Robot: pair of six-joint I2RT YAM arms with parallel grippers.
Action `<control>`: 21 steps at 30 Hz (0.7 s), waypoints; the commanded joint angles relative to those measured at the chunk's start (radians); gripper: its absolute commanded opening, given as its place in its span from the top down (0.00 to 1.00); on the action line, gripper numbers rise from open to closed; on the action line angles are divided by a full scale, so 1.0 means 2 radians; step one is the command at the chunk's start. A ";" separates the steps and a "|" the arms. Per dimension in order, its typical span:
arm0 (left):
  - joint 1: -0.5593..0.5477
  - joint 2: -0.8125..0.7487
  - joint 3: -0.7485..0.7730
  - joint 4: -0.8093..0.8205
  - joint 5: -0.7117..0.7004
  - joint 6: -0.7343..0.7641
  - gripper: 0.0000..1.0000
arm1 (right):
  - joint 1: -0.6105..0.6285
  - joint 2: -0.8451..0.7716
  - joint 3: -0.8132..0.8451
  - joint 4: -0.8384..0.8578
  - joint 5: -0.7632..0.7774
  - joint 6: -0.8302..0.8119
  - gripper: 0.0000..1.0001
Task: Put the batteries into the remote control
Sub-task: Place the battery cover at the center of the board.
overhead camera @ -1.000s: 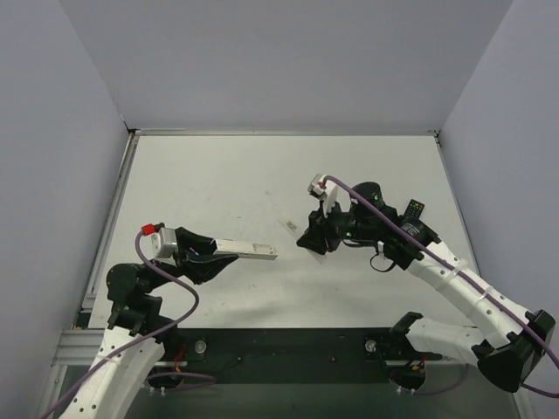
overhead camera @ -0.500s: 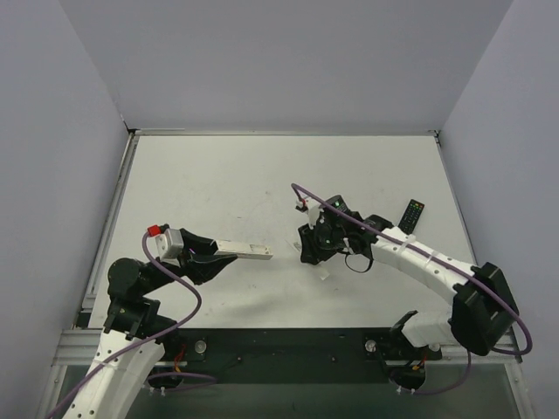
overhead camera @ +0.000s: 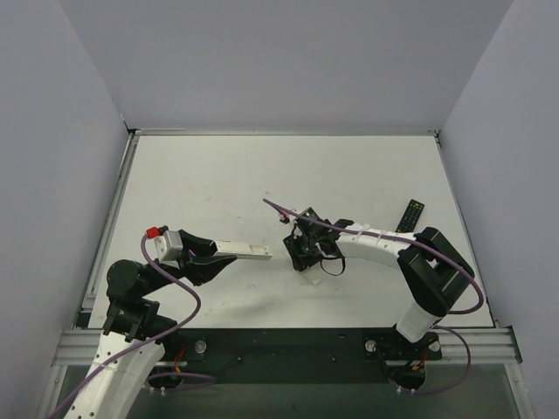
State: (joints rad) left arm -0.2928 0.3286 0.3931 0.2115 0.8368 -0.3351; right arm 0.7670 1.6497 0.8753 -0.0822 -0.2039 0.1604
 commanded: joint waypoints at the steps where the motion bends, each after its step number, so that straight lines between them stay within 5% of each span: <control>1: 0.004 -0.006 0.011 0.010 -0.002 0.006 1.00 | 0.002 0.004 -0.005 -0.002 0.039 0.000 0.53; 7: 0.004 -0.006 0.011 0.010 0.001 0.005 1.00 | 0.001 -0.041 -0.013 -0.020 0.031 -0.020 0.31; 13: 0.004 0.001 0.007 0.033 0.028 -0.005 1.00 | 0.002 -0.172 -0.008 -0.052 -0.031 -0.076 0.27; 16: 0.004 0.010 0.004 0.050 0.045 -0.016 1.00 | 0.006 -0.243 0.009 -0.074 -0.124 -0.131 0.27; 21: 0.004 0.017 -0.005 0.098 0.078 -0.042 1.00 | 0.041 -0.293 0.030 -0.077 -0.201 -0.167 0.22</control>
State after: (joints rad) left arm -0.2924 0.3523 0.3897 0.2691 0.9195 -0.3691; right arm 0.7998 1.1118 0.8886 -0.1936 -0.4286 -0.0765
